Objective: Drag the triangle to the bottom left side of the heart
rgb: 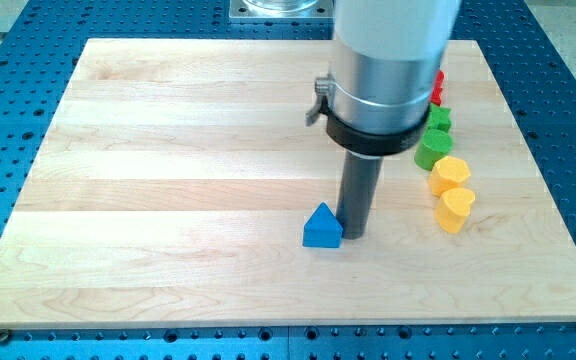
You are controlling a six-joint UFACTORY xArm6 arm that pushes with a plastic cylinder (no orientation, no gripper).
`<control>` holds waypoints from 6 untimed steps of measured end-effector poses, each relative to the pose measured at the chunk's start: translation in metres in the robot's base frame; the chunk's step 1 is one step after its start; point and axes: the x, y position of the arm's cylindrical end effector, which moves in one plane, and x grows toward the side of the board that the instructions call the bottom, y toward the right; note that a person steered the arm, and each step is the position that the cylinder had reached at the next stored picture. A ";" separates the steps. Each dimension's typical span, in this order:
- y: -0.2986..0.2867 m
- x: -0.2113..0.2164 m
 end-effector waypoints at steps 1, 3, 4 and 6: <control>-0.036 -0.023; -0.106 -0.002; -0.116 0.036; -0.065 0.011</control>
